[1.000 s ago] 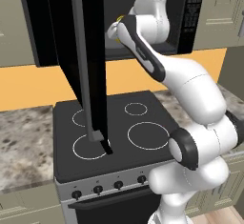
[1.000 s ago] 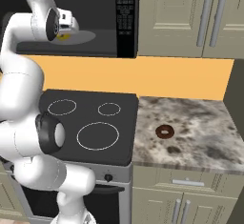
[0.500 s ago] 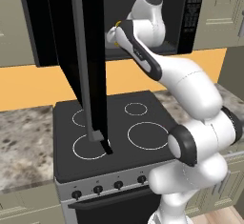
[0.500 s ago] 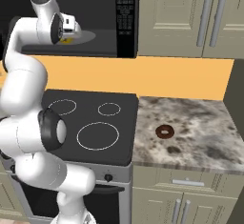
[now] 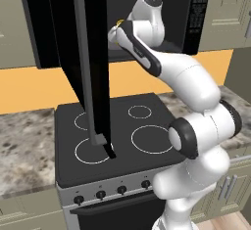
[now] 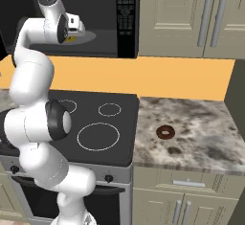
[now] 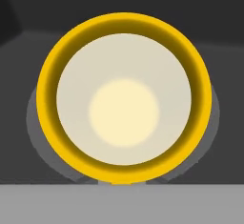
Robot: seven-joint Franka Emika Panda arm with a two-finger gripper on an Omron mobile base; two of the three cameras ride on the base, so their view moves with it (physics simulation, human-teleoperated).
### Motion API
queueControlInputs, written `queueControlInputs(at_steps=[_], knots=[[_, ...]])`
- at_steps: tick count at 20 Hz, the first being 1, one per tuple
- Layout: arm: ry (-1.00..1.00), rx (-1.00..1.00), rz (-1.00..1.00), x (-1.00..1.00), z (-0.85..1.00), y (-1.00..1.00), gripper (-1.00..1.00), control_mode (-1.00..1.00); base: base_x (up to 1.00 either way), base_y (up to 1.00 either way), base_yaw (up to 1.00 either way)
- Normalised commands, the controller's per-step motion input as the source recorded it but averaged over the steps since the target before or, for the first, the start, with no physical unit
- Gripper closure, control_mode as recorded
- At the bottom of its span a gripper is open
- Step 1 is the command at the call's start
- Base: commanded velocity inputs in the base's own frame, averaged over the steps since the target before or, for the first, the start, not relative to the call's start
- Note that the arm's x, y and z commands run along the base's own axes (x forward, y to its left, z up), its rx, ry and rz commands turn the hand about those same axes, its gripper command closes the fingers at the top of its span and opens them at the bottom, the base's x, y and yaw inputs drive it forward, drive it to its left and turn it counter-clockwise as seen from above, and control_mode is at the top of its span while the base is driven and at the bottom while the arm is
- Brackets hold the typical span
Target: Pick the mug from the counter and place it inside the microwave. Then close the microwave.
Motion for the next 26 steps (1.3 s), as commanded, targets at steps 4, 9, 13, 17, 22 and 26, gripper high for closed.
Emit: queueControlInputs(at_steps=[4,9,13,17,22,26], knots=[[0.0,0.0,0.0,0.27,-0.02,0.11,1.0,-1.0,0.0,0.0,0.0],[0.0,0.0,0.0,0.19,-0.14,0.1,1.0,-1.0,0.0,0.0,0.0],[0.0,0.0,0.0,0.12,-0.22,0.08,1.0,-1.0,0.0,0.0,0.0],[0.0,0.0,0.0,0.0,-0.29,0.04,1.0,-1.0,0.0,0.0,0.0],[0.0,0.0,0.0,0.0,-0.04,0.01,1.0,-1.0,0.0,0.0,0.0],[0.0,0.0,0.0,0.0,0.0,0.0,-1.0,-1.0,0.0,0.0,0.0]])
